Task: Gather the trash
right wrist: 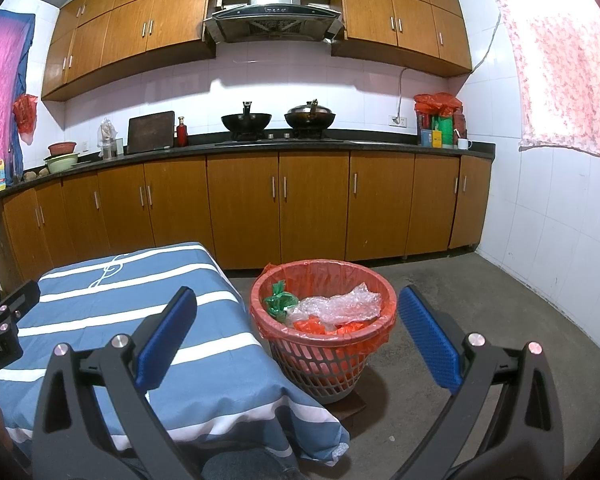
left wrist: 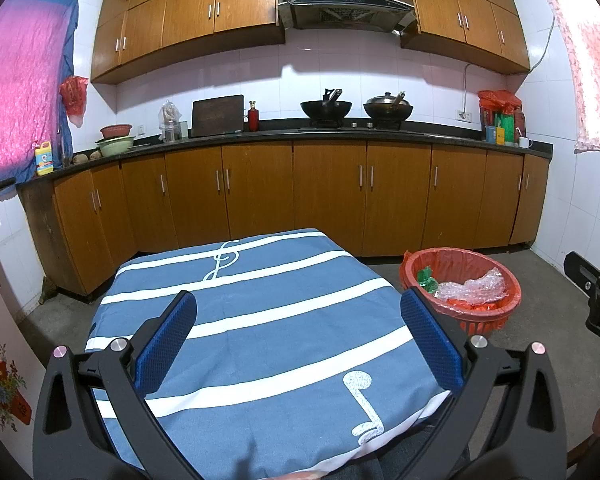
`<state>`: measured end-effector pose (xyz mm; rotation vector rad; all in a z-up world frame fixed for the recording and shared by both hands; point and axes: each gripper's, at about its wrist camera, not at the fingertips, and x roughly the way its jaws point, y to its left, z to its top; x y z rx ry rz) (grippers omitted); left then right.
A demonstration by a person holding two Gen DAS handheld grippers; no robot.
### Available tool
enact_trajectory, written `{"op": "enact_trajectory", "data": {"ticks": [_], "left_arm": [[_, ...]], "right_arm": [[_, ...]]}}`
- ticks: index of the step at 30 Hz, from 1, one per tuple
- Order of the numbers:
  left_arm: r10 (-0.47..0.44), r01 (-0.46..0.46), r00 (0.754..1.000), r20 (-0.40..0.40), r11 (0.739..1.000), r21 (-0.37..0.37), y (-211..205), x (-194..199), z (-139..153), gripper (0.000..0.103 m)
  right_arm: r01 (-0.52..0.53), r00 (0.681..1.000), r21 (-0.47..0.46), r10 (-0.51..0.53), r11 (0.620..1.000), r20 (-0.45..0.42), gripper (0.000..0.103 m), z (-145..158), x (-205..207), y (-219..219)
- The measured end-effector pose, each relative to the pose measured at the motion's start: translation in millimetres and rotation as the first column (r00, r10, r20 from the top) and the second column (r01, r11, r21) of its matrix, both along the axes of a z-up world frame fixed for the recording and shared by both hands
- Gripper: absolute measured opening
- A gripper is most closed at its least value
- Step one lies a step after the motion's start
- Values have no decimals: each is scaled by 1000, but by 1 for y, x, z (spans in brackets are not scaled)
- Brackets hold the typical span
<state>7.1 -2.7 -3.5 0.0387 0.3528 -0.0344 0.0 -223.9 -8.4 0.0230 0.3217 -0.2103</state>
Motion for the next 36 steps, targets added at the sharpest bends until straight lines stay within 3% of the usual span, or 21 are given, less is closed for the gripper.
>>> {"op": "enact_trajectory", "data": {"ticks": [36], "left_arm": [[3, -3, 1000, -5, 1000, -10, 0, -1, 4, 101]], "right_arm": [[2, 1000, 4, -2, 1000, 1, 99, 1, -1, 1]]}}
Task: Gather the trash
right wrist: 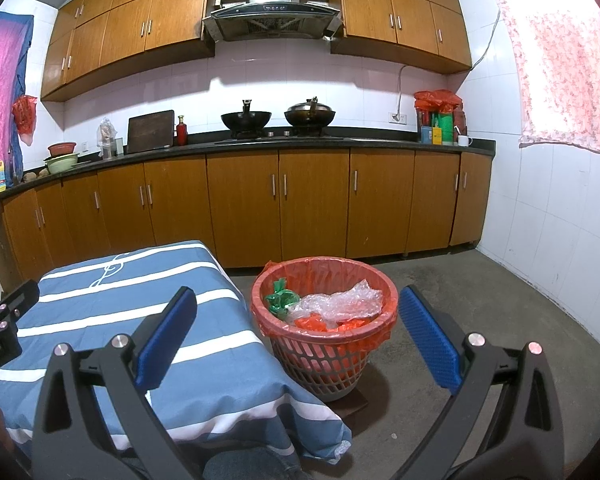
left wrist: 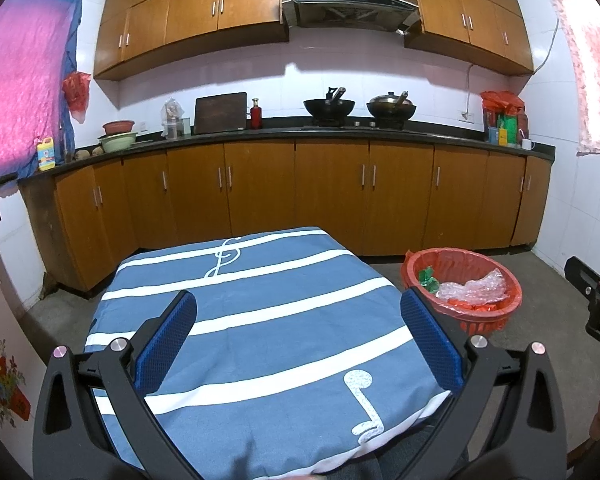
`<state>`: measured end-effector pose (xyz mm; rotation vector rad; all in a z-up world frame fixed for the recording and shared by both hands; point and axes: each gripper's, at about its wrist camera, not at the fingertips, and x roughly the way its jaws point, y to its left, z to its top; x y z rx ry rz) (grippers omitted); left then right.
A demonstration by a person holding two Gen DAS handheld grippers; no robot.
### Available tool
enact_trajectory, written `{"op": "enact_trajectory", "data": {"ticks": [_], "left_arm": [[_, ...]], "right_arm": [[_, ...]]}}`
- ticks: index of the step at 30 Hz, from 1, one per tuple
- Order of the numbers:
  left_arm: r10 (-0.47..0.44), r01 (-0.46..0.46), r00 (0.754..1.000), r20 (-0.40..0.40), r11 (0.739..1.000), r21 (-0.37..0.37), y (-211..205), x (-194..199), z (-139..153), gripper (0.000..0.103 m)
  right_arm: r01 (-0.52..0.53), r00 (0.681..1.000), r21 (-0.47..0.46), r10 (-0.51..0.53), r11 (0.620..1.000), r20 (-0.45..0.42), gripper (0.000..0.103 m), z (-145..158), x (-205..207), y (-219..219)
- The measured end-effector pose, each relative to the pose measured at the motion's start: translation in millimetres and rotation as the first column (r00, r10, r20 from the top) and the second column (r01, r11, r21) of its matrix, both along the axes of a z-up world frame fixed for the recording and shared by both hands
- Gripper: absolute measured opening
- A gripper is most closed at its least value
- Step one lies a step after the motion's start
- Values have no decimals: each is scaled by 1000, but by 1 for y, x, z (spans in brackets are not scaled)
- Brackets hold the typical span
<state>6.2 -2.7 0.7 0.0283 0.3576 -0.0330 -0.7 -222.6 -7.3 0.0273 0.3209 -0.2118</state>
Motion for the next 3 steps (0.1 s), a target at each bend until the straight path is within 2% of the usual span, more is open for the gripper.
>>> {"op": "enact_trajectory", "data": {"ticks": [3], "left_arm": [[1, -1, 1000, -2, 1000, -2, 0, 0, 0, 101]], "right_arm": [[0, 1000, 2, 0, 1000, 0, 99, 0, 0, 2]]}}
